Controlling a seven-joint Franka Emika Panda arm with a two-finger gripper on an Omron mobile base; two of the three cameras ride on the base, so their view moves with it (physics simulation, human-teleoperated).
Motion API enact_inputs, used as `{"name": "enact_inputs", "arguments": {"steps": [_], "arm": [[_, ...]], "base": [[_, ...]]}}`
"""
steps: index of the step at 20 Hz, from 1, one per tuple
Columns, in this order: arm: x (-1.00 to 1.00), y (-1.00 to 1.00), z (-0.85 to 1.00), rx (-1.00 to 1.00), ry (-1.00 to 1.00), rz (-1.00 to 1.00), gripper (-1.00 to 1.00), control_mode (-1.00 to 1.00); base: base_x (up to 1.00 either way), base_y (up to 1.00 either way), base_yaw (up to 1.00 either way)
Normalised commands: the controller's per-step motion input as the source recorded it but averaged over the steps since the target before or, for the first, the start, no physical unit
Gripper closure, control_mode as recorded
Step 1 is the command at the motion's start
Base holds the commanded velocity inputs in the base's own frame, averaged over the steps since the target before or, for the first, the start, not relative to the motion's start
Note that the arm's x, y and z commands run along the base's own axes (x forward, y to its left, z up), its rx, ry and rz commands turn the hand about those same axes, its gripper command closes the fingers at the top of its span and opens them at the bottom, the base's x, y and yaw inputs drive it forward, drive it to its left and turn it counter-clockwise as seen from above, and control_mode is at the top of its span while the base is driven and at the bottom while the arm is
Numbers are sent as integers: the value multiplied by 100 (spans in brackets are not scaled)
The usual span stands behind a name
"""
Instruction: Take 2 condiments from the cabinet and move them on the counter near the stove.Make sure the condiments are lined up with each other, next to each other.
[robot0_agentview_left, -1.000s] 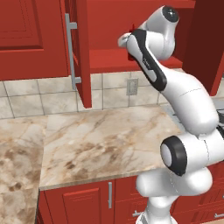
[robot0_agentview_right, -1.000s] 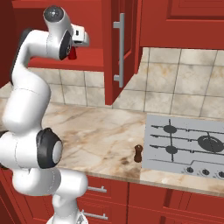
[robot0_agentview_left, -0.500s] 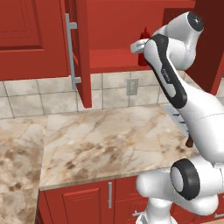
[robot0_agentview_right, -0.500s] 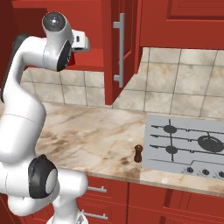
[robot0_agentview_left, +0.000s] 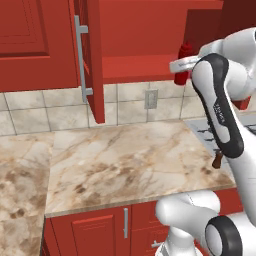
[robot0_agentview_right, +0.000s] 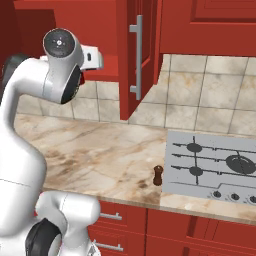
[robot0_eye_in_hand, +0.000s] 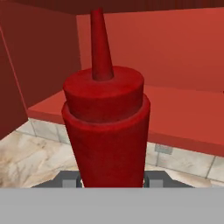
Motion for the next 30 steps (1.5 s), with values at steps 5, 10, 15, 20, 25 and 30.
{"name": "enact_inputs", "arguments": {"steps": [5,10,15,20,25,30], "arm": [[-89,-37,-6,0,-9,3,100,-100],[-100,-42,-8,0,-8,3,100,-100],[-97,-33,-14,0,-4,5,100,-100],[-88,-24,-25,0,-1,9,100,-100],[-61,-49,-53,-10,0,15,100,-100],[-27,-62,-71,-24,0,15,100,-100]], "base": [[0,0,0],[0,0,0],[0,0,0],[0,0,0],[0,0,0],[0,0,0]]}}
